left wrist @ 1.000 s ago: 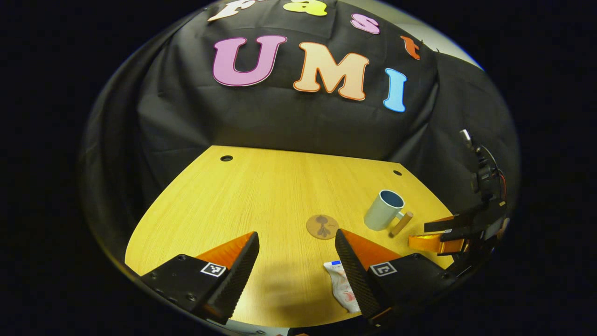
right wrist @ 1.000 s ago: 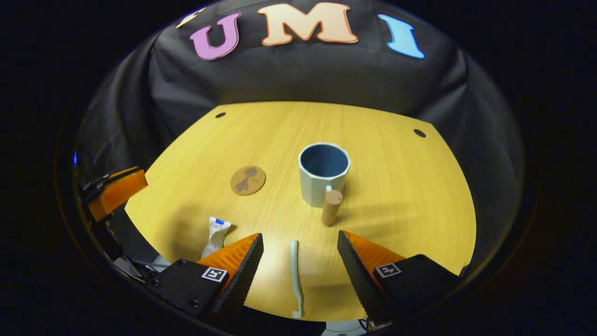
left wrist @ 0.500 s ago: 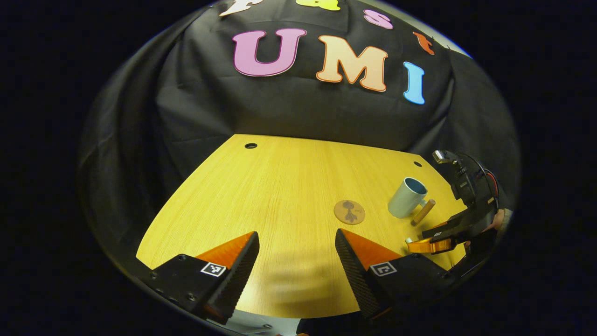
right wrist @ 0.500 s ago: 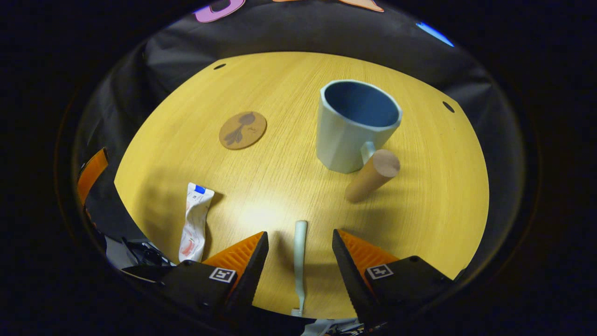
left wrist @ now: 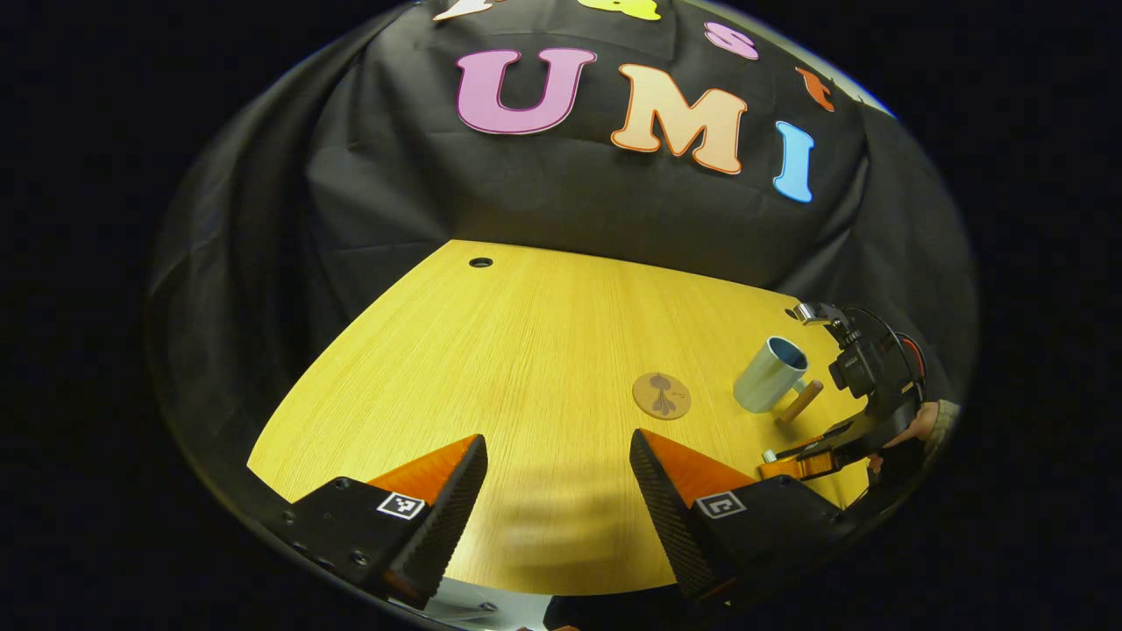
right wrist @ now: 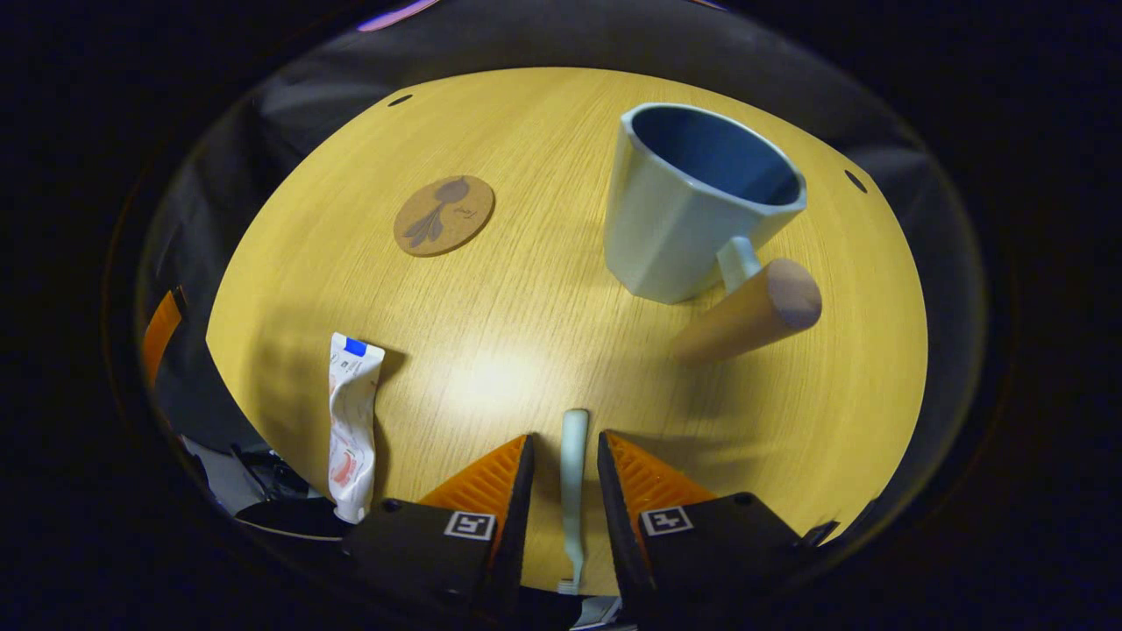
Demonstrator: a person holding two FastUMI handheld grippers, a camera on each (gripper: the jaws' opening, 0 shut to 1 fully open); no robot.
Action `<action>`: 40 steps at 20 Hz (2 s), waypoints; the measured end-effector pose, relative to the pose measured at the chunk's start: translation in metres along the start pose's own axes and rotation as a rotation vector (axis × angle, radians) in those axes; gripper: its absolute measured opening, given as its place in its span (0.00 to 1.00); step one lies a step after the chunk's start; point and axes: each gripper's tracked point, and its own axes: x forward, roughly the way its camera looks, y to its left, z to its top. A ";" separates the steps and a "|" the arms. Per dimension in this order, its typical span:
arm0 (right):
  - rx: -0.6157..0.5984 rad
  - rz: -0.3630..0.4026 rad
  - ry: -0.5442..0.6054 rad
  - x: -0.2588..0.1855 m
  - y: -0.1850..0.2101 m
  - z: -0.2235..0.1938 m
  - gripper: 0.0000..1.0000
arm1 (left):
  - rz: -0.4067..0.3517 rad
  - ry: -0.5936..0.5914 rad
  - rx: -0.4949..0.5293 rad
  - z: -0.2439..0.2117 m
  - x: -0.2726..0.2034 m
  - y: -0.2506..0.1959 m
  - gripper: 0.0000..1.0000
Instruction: Put the toothbrush and toothpaste on the desktop into the cup, then pick up the cup and place it on the coaster on the desktop.
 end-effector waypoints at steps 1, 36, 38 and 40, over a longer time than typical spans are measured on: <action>0.014 -0.001 0.009 0.002 -0.001 0.000 0.33 | -0.001 0.005 -0.003 -0.001 -0.001 0.000 0.96; 0.494 -0.098 -0.142 -0.066 -0.090 -0.078 0.07 | -0.200 0.726 0.014 -0.124 0.085 -0.146 0.68; 0.506 -0.111 -0.141 -0.070 -0.098 -0.083 0.07 | -0.189 0.731 0.012 -0.124 0.088 -0.147 0.60; 0.518 -0.117 -0.145 -0.073 -0.103 -0.083 0.06 | -0.177 0.740 0.020 -0.127 0.090 -0.145 0.36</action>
